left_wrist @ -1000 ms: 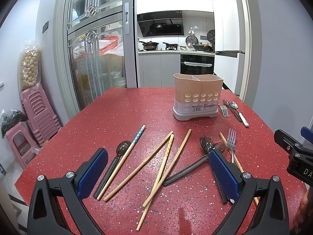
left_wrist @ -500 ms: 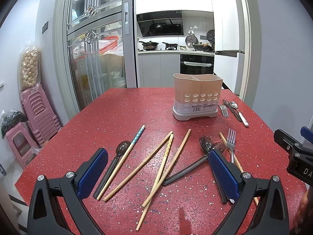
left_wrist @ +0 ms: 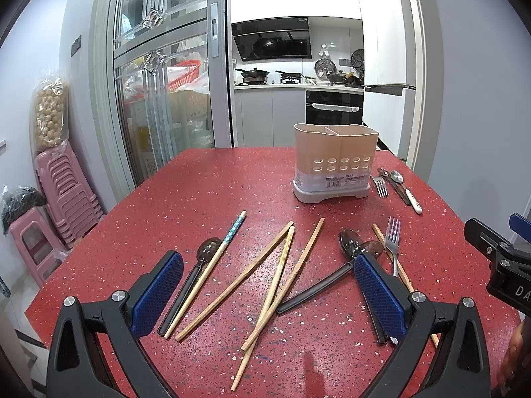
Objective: Organize utensils
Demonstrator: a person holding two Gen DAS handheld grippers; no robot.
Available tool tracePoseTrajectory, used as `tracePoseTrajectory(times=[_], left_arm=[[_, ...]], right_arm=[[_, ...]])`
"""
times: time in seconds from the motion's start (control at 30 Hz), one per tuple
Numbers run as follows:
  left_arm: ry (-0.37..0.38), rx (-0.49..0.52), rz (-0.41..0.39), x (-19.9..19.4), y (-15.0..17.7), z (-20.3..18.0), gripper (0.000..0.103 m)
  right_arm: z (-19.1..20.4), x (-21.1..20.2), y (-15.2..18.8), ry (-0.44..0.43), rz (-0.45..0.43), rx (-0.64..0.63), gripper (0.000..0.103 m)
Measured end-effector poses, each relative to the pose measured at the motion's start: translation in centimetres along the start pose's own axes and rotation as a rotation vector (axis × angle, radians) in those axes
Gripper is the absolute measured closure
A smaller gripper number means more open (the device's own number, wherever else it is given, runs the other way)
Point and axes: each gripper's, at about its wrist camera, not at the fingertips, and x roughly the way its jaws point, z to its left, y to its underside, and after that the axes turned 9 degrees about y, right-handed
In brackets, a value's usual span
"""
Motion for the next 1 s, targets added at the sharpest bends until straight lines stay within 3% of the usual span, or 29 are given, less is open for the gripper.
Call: tracePoseTrajectory(times=[0.27, 0.47, 0.63, 0.9, 1.0], left_arm=[[0.007, 0.01, 0.031, 0.7, 0.0, 0.1, 0.0], [-0.006, 0.015, 0.115, 2.4, 0.1, 0.8, 0.0], [0.002, -0.019, 0.233, 4.7, -0.1, 2.9, 0.0], [0.012, -0.026, 0.276, 7.2, -1.6, 5.8, 0.0], [0.021, -0.015, 0.301, 8.5, -2.4, 6.7, 0.0]], right_arm=[[-0.3, 0.6, -0.4, -0.014, 0.021, -0.001, 0.0], [-0.6, 2.5, -0.9, -0.05, 0.096, -0.008, 0.0], [-0.2, 4.7, -1.3, -0.078, 0.198, -0.028, 0.0], [0.1, 9.3, -1.5, -0.179, 0.429, 0.014, 0.001], [0.6, 11.2, -1.5, -0.239, 0.537, 0.034, 0.013]])
